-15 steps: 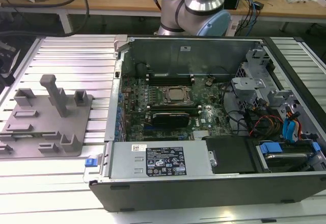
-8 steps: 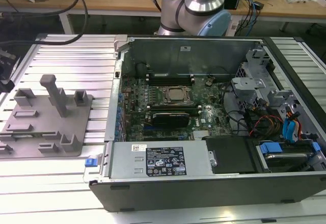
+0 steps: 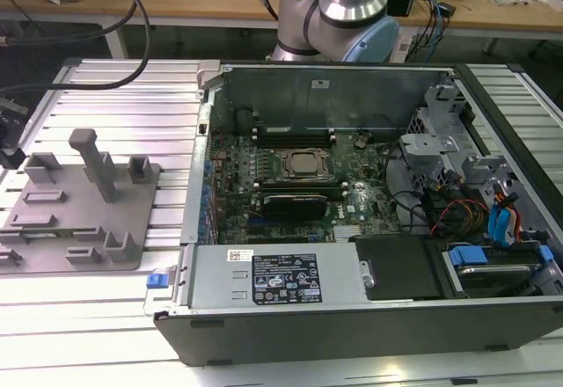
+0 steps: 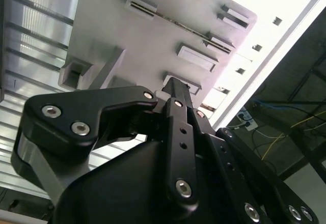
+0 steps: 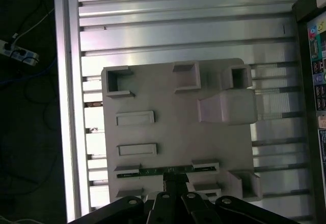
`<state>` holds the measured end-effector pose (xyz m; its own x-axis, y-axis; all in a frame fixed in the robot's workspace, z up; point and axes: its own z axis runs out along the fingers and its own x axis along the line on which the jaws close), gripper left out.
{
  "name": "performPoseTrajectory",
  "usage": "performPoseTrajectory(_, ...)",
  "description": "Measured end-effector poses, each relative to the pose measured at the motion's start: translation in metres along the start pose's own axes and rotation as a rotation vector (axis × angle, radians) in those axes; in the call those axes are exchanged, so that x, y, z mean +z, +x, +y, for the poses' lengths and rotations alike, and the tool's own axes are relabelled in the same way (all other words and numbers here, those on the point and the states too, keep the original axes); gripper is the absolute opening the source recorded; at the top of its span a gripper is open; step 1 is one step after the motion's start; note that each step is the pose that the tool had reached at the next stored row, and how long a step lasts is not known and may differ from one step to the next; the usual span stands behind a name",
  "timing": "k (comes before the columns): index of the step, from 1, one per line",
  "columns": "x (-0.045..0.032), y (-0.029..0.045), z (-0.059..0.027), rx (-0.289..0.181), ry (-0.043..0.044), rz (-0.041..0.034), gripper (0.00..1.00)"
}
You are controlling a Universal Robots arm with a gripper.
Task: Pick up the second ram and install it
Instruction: 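Reach for the second ram, then pick up the second ram and move it above second insertion slot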
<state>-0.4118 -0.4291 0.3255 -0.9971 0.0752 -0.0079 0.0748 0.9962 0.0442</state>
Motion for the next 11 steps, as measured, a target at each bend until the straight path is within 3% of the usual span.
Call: performPoseTrajectory(11, -0.0002, -0.0005, 0.0, 0.0, 0.0003, 0.0003, 0.08)
